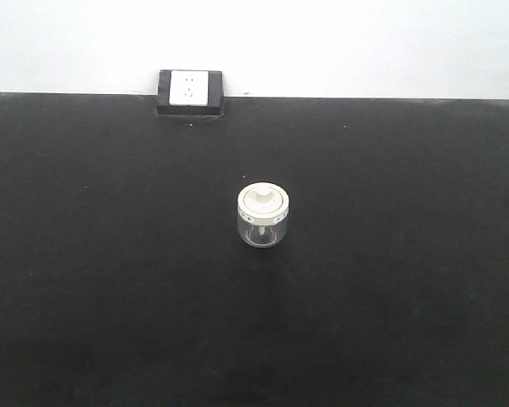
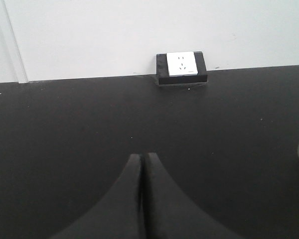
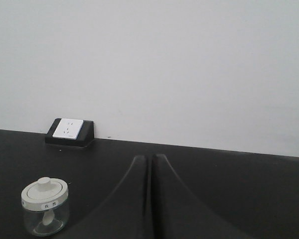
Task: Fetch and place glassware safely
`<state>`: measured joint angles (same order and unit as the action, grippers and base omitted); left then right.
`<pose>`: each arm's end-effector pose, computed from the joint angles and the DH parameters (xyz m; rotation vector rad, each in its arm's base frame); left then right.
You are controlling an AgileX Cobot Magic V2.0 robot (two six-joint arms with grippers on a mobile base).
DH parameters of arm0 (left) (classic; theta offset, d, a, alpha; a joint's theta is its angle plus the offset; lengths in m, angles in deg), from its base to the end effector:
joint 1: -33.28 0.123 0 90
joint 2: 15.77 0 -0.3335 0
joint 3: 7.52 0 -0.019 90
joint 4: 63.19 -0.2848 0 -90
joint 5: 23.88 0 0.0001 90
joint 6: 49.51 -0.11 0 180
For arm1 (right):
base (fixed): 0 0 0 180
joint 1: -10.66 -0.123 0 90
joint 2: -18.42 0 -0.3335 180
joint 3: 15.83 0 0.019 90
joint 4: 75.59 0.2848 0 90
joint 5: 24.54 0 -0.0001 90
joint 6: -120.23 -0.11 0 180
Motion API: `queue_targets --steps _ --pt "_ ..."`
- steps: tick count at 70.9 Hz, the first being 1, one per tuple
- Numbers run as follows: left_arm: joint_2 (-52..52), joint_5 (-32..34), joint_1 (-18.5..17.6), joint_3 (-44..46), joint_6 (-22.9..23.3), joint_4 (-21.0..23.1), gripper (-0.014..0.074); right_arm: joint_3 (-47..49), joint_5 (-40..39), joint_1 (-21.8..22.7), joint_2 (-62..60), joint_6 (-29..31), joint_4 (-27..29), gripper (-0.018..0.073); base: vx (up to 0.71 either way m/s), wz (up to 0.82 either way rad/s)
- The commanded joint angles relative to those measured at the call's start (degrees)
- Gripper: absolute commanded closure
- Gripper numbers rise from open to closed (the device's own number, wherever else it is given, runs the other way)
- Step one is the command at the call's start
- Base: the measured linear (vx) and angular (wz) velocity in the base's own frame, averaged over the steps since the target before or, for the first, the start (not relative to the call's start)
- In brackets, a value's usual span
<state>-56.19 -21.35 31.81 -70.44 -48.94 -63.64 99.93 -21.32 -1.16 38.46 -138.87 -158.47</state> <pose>0.1356 -0.0035 0.2713 0.0210 1.7594 -0.0205 0.0772 0.0098 0.2947 -0.1556 1.4703 0.0727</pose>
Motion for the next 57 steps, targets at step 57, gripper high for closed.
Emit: queue_targets --steps 57 --pt "-0.2 4.1 -0.1 1.7 0.5 0.5 0.0603 -2.8 0.1 0.3 -3.5 0.6 -0.3 0.0560 0.00 0.00"
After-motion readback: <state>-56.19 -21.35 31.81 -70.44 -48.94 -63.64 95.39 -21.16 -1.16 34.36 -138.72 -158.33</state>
